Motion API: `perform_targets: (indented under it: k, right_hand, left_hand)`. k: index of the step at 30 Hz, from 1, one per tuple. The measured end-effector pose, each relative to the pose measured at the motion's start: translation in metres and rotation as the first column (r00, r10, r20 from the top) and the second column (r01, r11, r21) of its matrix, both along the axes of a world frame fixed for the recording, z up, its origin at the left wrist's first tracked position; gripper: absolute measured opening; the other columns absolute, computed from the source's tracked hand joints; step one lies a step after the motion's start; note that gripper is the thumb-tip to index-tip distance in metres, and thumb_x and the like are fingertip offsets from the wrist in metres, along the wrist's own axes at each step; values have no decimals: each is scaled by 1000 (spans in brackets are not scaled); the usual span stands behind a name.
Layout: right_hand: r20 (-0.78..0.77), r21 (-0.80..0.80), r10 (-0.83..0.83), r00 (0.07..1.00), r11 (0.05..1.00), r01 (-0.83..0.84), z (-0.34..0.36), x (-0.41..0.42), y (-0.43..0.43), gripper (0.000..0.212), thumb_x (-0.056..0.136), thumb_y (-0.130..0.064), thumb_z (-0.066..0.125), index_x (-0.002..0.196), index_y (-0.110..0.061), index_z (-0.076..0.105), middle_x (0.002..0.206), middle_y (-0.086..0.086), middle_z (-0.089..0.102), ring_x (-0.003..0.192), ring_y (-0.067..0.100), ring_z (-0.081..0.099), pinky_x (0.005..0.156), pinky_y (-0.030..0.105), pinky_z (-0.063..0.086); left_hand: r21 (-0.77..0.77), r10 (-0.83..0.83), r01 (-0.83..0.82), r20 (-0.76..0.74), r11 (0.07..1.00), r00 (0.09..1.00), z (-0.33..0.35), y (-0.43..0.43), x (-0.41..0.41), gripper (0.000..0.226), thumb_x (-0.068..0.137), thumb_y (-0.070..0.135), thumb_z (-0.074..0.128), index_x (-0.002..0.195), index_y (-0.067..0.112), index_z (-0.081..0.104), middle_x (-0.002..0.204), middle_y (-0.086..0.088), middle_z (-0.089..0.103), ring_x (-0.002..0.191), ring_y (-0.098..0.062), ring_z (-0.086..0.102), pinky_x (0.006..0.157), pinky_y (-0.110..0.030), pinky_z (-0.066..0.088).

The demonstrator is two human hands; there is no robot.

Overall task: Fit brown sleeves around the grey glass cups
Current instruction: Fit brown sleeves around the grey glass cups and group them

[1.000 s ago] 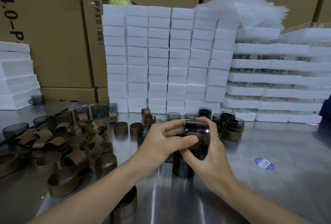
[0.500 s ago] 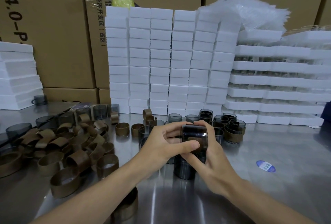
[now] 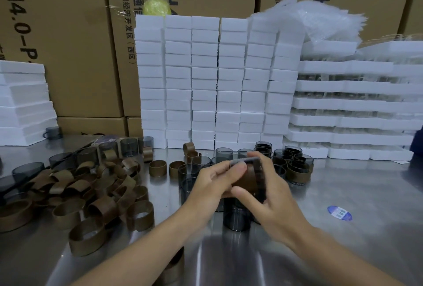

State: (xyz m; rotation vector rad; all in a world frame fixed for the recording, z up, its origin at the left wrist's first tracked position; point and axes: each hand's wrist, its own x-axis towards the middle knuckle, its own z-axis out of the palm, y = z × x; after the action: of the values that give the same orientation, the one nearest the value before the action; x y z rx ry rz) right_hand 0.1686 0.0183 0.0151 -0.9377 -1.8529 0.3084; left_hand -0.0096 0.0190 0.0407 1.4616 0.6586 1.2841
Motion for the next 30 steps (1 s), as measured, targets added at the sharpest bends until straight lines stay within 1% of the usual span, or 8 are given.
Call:
perform_targets:
  k: [4, 7, 16, 19, 22, 25, 27, 30]
  right_hand:
    - [56, 90, -201, 978, 976, 196, 11, 1, -3, 90, 76, -98, 59, 152, -55, 38, 114, -29, 70, 105, 4, 68, 96, 36, 56]
    - [116, 116, -209, 971, 974, 196, 9, 2, -3, 88, 77, -84, 72, 153, -56, 38, 127, -33, 65, 114, 2, 66, 102, 30, 54]
    - [-192, -30, -65, 979, 998, 60, 9, -6, -4, 68, 87, -76, 66, 148, -48, 57, 134, -27, 68, 128, -5, 62, 107, 22, 48]
    - [-248, -38, 11, 969, 999, -21, 11, -9, -6, 44, 93, -68, 63, 135, -62, 57, 118, -21, 76, 112, 3, 71, 96, 23, 53]
    - [-269, -30, 54, 962, 998, -64, 7, -8, -5, 69, 97, -61, 56, 162, -44, 40, 113, -13, 76, 105, 7, 72, 93, 17, 52]
    - [-262, -4, 87, 961, 996, -91, 3, -10, -4, 61, 102, -57, 46, 161, -48, 37, 104, -6, 74, 90, 14, 71, 81, 25, 57]
    - [-257, 30, 101, 961, 995, -97, 4, -10, -5, 53, 101, -56, 46, 153, -45, 43, 102, -5, 73, 85, 18, 70, 75, 32, 59]
    - [-246, 78, 163, 956, 986, -148, 3, -9, -6, 39, 102, -55, 51, 138, -39, 48, 101, -5, 74, 85, 17, 72, 73, 25, 58]
  left_hand:
    - [-70, 15, -15, 2, 997, 1000, -3, 5, 11, 63, 97, 77, 53, 126, 28, 80, 123, -22, 77, 118, -44, 72, 111, -58, 54]
    - [-156, 44, -34, 62, 987, 997, -9, 11, 11, 70, 102, 80, 37, 123, 29, 80, 116, -19, 81, 103, -29, 80, 105, -44, 59]
    - [-60, 173, -174, -17, 983, 985, -14, 17, 15, 68, 114, 56, 23, 107, 26, 84, 97, -15, 82, 75, -18, 71, 68, -29, 51]
    - [73, 159, -155, -60, 985, 985, -15, 8, 18, 64, 110, 67, 30, 129, 18, 67, 89, -6, 77, 76, -19, 68, 69, -30, 49]
    - [184, 154, -133, -108, 974, 982, -19, 3, 19, 58, 98, 77, 41, 146, 46, 50, 110, 10, 76, 94, -6, 70, 78, -20, 51]
    - [245, 124, -85, -147, 966, 981, -19, -1, 19, 49, 103, 74, 40, 150, 59, 39, 123, 12, 72, 103, -7, 69, 87, -23, 52]
    - [263, 126, -82, -154, 961, 980, -20, -3, 18, 47, 103, 71, 38, 148, 56, 40, 123, 13, 71, 106, -10, 69, 92, -32, 55]
    - [295, 127, -75, -162, 953, 979, -20, -6, 17, 42, 105, 65, 38, 139, 43, 45, 114, 8, 70, 105, -20, 69, 95, -43, 58]
